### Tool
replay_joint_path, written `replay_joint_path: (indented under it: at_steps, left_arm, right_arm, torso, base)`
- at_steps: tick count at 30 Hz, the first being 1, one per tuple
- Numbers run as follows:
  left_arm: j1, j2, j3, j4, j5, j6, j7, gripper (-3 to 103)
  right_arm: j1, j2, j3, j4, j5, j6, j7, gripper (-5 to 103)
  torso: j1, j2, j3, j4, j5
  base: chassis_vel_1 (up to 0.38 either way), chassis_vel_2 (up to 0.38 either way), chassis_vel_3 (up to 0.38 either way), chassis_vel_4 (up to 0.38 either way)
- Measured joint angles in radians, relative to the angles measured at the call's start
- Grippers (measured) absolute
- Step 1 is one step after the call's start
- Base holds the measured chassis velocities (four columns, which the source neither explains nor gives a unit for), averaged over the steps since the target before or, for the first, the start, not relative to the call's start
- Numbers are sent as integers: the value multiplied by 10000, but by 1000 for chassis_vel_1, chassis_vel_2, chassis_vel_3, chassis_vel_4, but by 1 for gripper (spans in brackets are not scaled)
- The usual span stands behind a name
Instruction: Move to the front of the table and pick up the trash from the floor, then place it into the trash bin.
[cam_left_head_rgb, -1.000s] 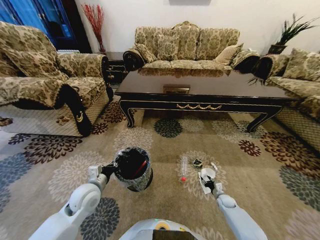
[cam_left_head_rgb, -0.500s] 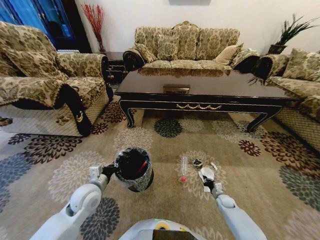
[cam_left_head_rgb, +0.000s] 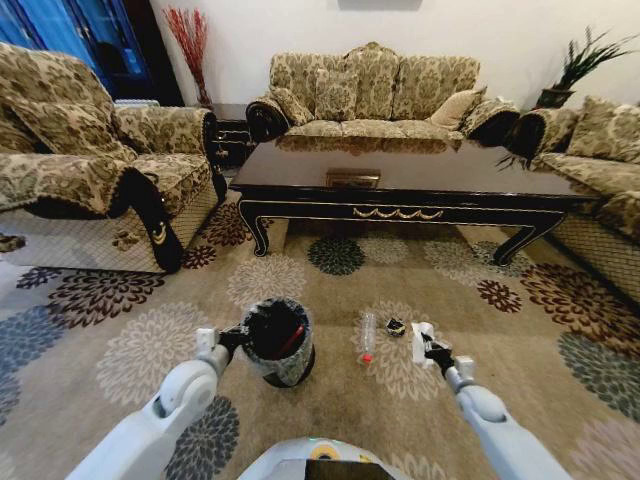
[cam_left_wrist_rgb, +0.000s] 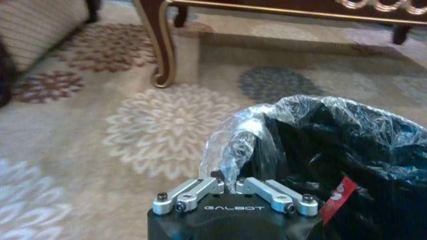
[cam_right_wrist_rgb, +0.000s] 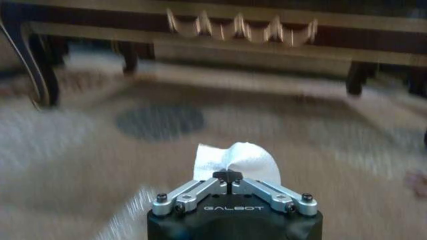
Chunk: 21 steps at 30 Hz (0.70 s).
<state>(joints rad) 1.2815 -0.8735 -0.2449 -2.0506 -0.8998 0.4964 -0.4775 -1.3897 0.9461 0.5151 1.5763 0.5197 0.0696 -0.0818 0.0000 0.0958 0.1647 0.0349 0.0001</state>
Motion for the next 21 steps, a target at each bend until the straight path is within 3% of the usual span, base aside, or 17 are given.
replay_joint_path:
  at_steps: [11, 15, 21]
  left_arm:
    - [-3115, -870, 2844, 1177, -908, 544, -999, 3]
    - [-3936, -1277, 3600, 1497, -1168, 699, -1387, 3]
    - [-4596, -1789, 4560, 1834, -1327, 858, -1826, 3]
  right_arm:
    - [-2541, -634, 2402, 5571, 771, -701, 296, 0]
    - [-3071, -816, 2692, 6991, 963, -1053, 469, 0]
    - [-3831, -1048, 2662, 8315, 516, -1231, 455, 0]
  torso:
    - [0, 0, 1, 0, -2]
    - [0, 0, 1, 2, -8]
    - [0, 0, 0, 2, 2]
  base:
    - [0, 0, 0, 0]
    - [0, 0, 0, 0]
    - [0, 0, 0, 0]
